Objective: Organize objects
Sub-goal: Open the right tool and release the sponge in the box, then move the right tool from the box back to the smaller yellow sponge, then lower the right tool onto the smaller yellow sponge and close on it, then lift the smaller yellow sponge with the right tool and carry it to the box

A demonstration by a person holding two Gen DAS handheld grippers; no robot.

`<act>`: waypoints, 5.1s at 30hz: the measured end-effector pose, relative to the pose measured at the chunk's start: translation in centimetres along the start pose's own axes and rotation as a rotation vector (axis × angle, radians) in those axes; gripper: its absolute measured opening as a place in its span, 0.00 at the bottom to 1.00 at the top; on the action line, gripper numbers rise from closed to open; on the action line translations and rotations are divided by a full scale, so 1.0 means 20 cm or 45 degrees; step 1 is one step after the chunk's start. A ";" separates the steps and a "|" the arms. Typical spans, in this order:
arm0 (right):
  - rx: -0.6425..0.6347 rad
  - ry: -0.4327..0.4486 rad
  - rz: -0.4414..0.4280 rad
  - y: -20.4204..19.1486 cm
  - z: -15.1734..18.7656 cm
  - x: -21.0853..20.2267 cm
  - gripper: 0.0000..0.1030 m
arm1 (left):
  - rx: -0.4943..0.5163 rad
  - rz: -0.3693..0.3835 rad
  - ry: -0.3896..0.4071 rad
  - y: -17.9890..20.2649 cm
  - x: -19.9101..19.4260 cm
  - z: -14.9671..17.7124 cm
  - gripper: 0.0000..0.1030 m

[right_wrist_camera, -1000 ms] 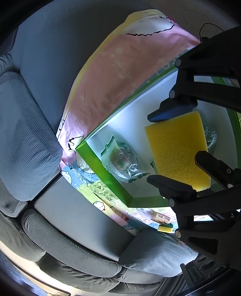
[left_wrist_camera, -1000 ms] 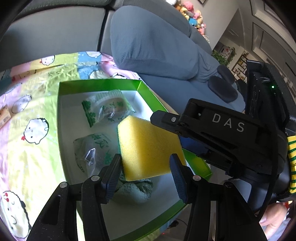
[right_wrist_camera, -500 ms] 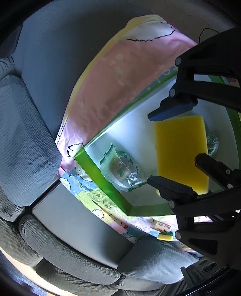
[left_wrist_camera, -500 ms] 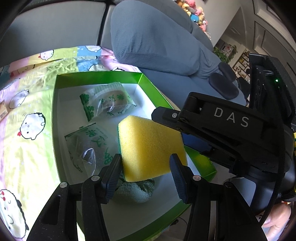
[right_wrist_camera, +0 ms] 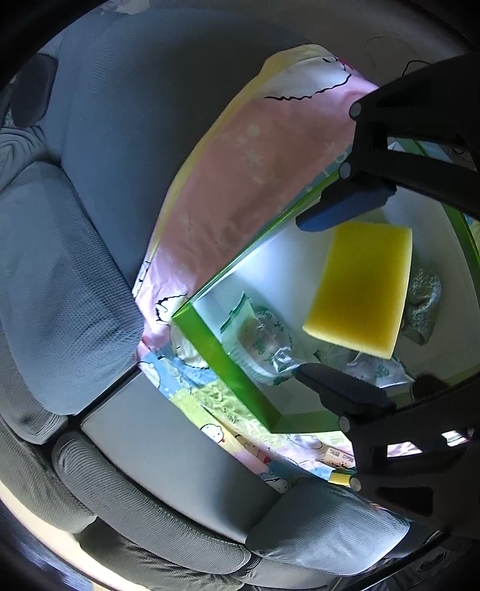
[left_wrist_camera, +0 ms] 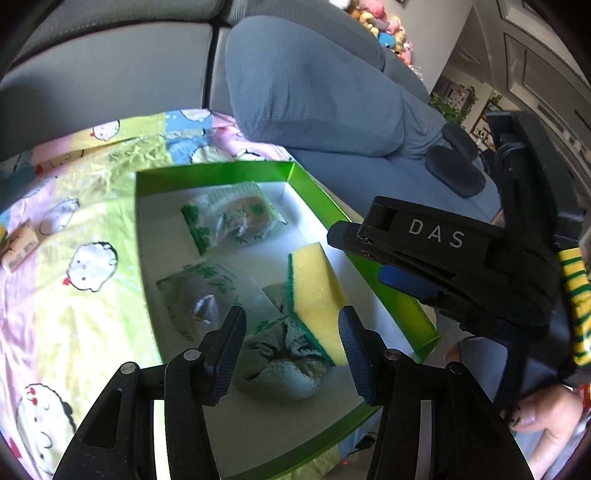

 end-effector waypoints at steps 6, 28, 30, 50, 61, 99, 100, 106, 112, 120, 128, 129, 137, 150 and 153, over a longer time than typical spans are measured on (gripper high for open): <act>-0.096 0.106 0.126 -0.09 0.01 -0.08 0.80 | -0.036 -0.005 0.075 -0.07 -0.13 0.00 0.51; -0.308 0.265 -0.056 -0.49 0.17 -0.26 0.93 | -0.112 -0.099 0.243 -0.42 -0.60 0.12 0.71; -0.345 0.271 -0.075 -0.55 0.19 -0.26 0.94 | -0.129 -0.111 0.253 -0.48 -0.64 0.14 0.72; -0.754 0.112 -0.312 -1.23 0.55 0.02 0.98 | -0.607 -0.343 0.265 -1.36 -0.68 0.39 0.78; -0.729 -0.273 -0.328 -1.55 0.59 0.52 0.98 | -0.763 -0.486 0.218 -1.61 -0.72 0.45 0.78; -0.751 -0.321 -0.254 -1.89 0.59 0.84 0.23 | -1.197 -0.367 0.243 -1.98 -0.82 0.57 0.78; -0.752 -0.326 -0.271 -1.87 0.59 0.80 0.23 | -1.194 -0.362 0.246 -1.97 -0.83 0.57 0.78; -0.787 -0.367 -0.273 -1.70 0.67 0.53 0.23 | -1.172 -0.340 0.264 -1.94 -0.84 0.58 0.78; -0.838 -0.507 -0.232 -1.55 0.78 0.43 0.24 | -1.115 -0.282 0.259 -1.90 -0.84 0.58 0.78; -0.787 -0.523 -0.160 -1.46 0.77 0.56 0.26 | -1.038 -0.194 0.167 -1.82 -0.71 0.53 0.78; -0.670 -0.494 -0.182 -1.42 0.74 0.67 0.50 | -0.976 -0.160 0.071 -1.74 -0.57 0.50 0.78; -0.645 -0.492 -0.197 -1.41 0.73 0.66 0.56 | -0.967 -0.162 0.061 -1.73 -0.56 0.50 0.78; -0.528 -0.496 -0.256 -1.32 0.68 0.62 0.59 | -0.885 -0.152 0.017 -1.62 -0.49 0.47 0.78; -0.504 -0.641 -0.331 -1.35 0.78 0.73 0.47 | -0.755 -0.118 -0.086 -1.49 -0.35 0.44 0.50; -0.530 -0.604 -0.391 -1.36 0.77 0.65 0.47 | -0.708 -0.143 -0.056 -1.45 -0.38 0.44 0.48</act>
Point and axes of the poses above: each gripper's, at about its wrist camera, not at the fingertips, and x roughly the way its jaws point, y to its right, z to its underside, the point moved 2 cm from there along x, roughly the way its jaws point, and after that the axes turned 8 degrees about -y, right-handed, at the moved point
